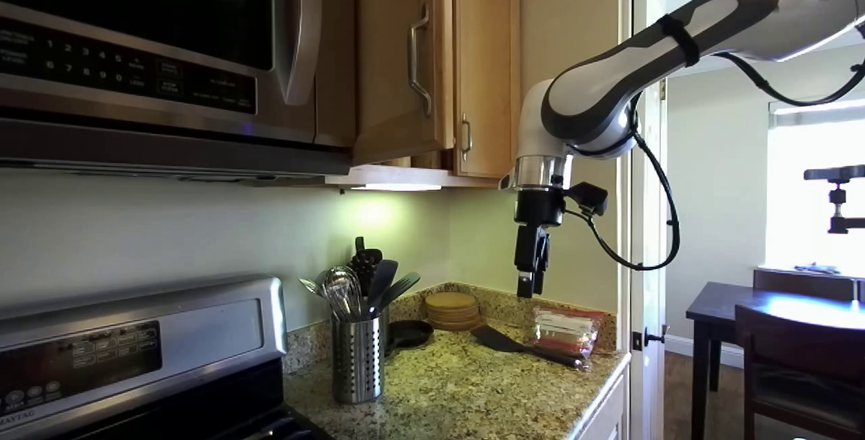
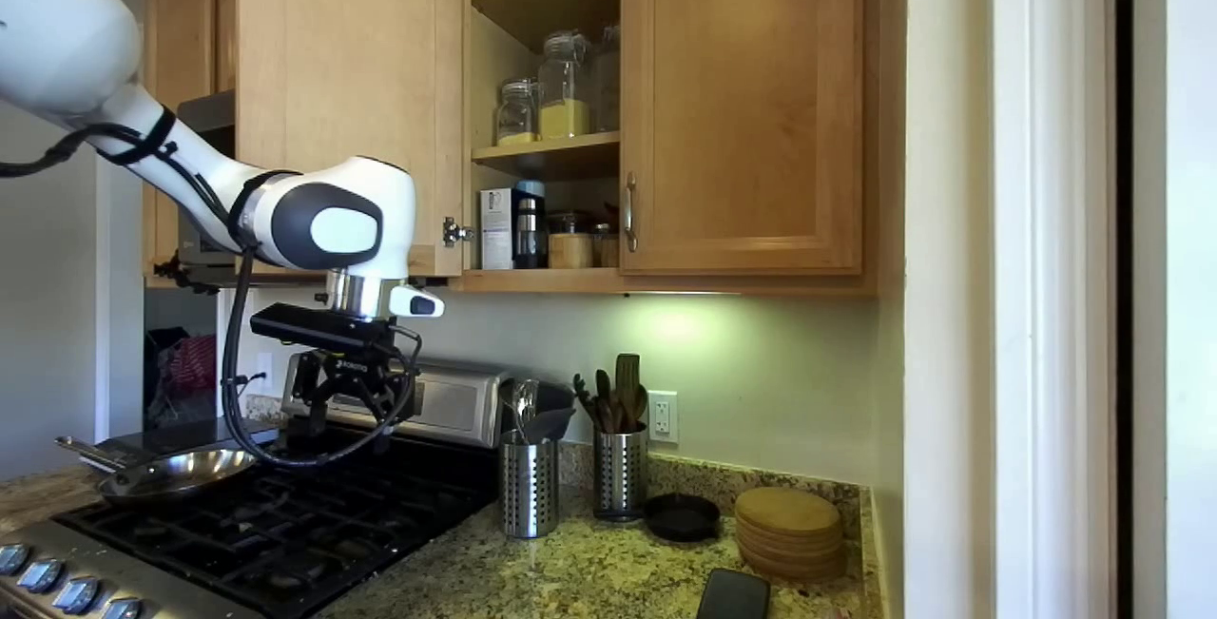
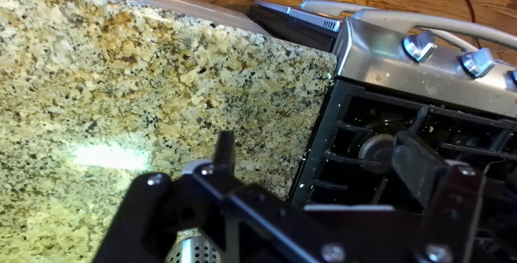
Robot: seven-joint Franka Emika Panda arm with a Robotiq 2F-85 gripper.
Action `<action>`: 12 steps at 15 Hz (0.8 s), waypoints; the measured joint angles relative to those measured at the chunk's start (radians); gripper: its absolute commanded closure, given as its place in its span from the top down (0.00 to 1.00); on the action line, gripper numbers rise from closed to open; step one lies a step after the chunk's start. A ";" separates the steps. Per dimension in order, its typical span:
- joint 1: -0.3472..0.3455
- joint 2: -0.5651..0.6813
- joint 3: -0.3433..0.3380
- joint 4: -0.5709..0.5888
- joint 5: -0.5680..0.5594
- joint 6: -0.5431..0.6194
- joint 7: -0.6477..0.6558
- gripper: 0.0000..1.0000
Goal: Close the left cabinet door
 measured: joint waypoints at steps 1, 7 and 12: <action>-0.001 0.000 0.002 0.000 0.000 0.000 0.000 1.00; -0.011 -0.057 0.045 -0.010 -0.054 0.000 0.101 1.00; -0.015 -0.211 0.099 -0.066 -0.091 0.004 0.216 1.00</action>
